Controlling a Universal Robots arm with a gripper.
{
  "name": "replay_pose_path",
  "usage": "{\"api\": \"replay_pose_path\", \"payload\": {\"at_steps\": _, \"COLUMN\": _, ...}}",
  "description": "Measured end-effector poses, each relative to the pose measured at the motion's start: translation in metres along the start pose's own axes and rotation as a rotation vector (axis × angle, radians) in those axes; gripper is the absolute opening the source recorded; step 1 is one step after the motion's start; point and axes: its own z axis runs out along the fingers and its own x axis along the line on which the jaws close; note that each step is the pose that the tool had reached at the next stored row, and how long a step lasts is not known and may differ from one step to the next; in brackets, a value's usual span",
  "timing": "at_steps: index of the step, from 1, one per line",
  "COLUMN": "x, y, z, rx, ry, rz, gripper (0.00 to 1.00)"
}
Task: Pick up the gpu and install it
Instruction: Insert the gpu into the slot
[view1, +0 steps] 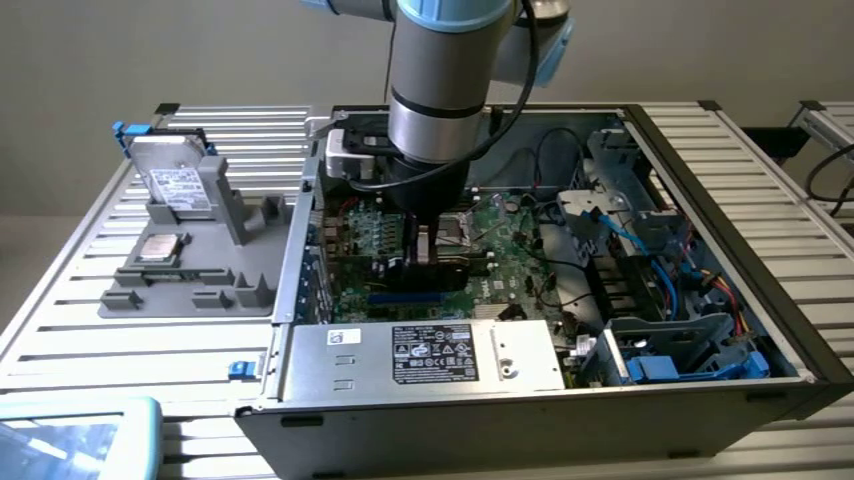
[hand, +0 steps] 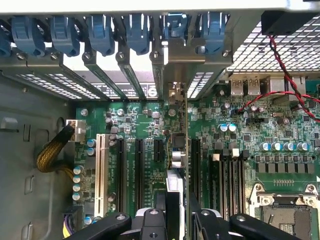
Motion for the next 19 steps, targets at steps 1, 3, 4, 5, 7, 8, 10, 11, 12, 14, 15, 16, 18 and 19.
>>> {"api": "replay_pose_path", "payload": {"at_steps": 1, "x": 0.0, "y": 0.0, "z": 0.0003, "rx": 0.0001, "ry": -0.0002, "rz": 0.0, "gripper": 0.27}}
{"api": "replay_pose_path", "payload": {"at_steps": 3, "x": -0.0002, "y": -0.0001, "z": 0.0014, "rx": 0.0002, "ry": -0.0004, "rz": 0.0, "gripper": 0.27}}
{"api": "replay_pose_path", "payload": {"at_steps": 4, "x": -0.0001, "y": 0.0, "z": 0.0016, "rx": 0.0001, "ry": -0.0005, "rz": 0.0, "gripper": 0.27}}
{"api": "replay_pose_path", "payload": {"at_steps": 5, "x": -0.0002, "y": 0.0, "z": 0.0016, "rx": 0.0, "ry": -0.0007, "rz": 0.0, "gripper": 0.27}}
{"api": "replay_pose_path", "payload": {"at_steps": 7, "x": -0.0003, "y": 0.0001, "z": 0.0018, "rx": 0.0, "ry": -0.0023, "rz": 0.0, "gripper": 0.27}}
{"api": "replay_pose_path", "payload": {"at_steps": 8, "x": -0.0003, "y": 0.0003, "z": 0.002, "rx": 0.0, "ry": -0.0035, "rz": 0.0, "gripper": 0.27}}
{"api": "replay_pose_path", "payload": {"at_steps": 10, "x": -0.0004, "y": 0.0006, "z": 0.0023, "rx": -0.0001, "ry": -0.0055, "rz": 0.0, "gripper": 0.27}}
{"api": "replay_pose_path", "payload": {"at_steps": 11, "x": -0.0003, "y": 0.0007, "z": 0.0022, "rx": -0.0015, "ry": -0.0067, "rz": -0.001, "gripper": 0.27}}
{"api": "replay_pose_path", "payload": {"at_steps": 12, "x": -0.0003, "y": 0.0008, "z": 0.0022, "rx": -0.0021, "ry": -0.0069, "rz": -0.001, "gripper": 0.27}}
{"api": "replay_pose_path", "payload": {"at_steps": 14, "x": -0.0003, "y": 0.0008, "z": 0.0022, "rx": -0.0021, "ry": -0.007, "rz": -0.001, "gripper": 0.27}}
{"api": "replay_pose_path", "payload": {"at_steps": 15, "x": -0.0003, "y": 0.0007, "z": 0.0023, "rx": -0.0021, "ry": -0.0071, "rz": -0.001, "gripper": 0.27}}
{"api": "replay_pose_path", "payload": {"at_steps": 16, "x": -0.0003, "y": 0.0007, "z": 0.0022, "rx": -0.0021, "ry": -0.0069, "rz": -0.001, "gripper": 0.27}}
{"api": "replay_pose_path", "payload": {"at_steps": 18, "x": -0.0003, "y": 0.0007, "z": 0.0023, "rx": -0.0021, "ry": -0.0063, "rz": -0.001, "gripper": 0.27}}
{"api": "replay_pose_path", "payload": {"at_steps": 19, "x": -0.0003, "y": 0.0007, "z": 0.0023, "rx": -0.0021, "ry": -0.0055, "rz": -0.001, "gripper": 0.27}}
